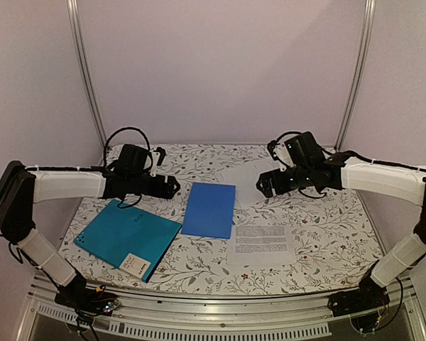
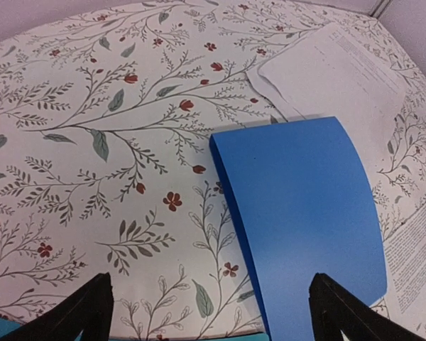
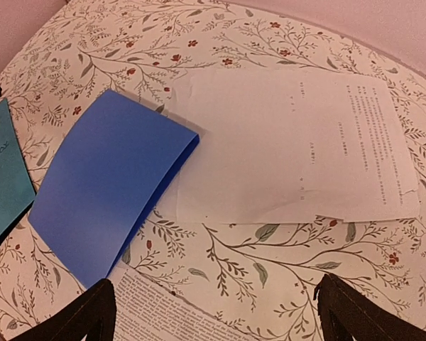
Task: Put the files into the folder
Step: Pick up the folder from the center of the board.
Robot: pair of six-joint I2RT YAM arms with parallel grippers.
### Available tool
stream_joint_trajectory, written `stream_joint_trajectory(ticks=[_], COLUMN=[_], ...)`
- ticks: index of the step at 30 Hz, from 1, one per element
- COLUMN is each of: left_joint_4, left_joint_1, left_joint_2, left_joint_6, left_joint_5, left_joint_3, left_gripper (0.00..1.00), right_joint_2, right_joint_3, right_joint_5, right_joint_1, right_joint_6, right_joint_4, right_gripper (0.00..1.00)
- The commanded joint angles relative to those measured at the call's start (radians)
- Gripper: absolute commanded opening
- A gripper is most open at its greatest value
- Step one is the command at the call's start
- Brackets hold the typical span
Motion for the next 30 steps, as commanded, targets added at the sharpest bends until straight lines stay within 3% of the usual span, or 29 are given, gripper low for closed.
stream_joint_trajectory(ticks=[1, 8, 15, 30], left_joint_4=[-0.024, -0.086, -0.125, 0.024], left_joint_1=[-0.014, -0.012, -0.011, -0.018], left_joint_2=[0.136, 0.305, 0.411, 0.424], left_joint_6=[-0.091, -0.121, -0.138, -0.245], left_joint_5=[0.154, 0.187, 0.231, 0.426], left_joint_3=[0.088, 0.218, 0.297, 0.209], left_gripper=[0.95, 0.93, 0.86, 0.64], right_joint_2=[0.125, 0.328, 0.466, 0.617], right_joint_3=[0.068, 0.128, 0.196, 0.247], right_joint_5=[-0.02, -0.264, -0.316, -0.44], right_joint_1=[0.066, 0.069, 0.069, 0.052], right_joint_6=[0.06, 0.228, 0.344, 0.468], right_joint_4=[0.017, 0.151, 0.223, 0.329], right_gripper=[0.99, 0.96, 0.88, 0.73])
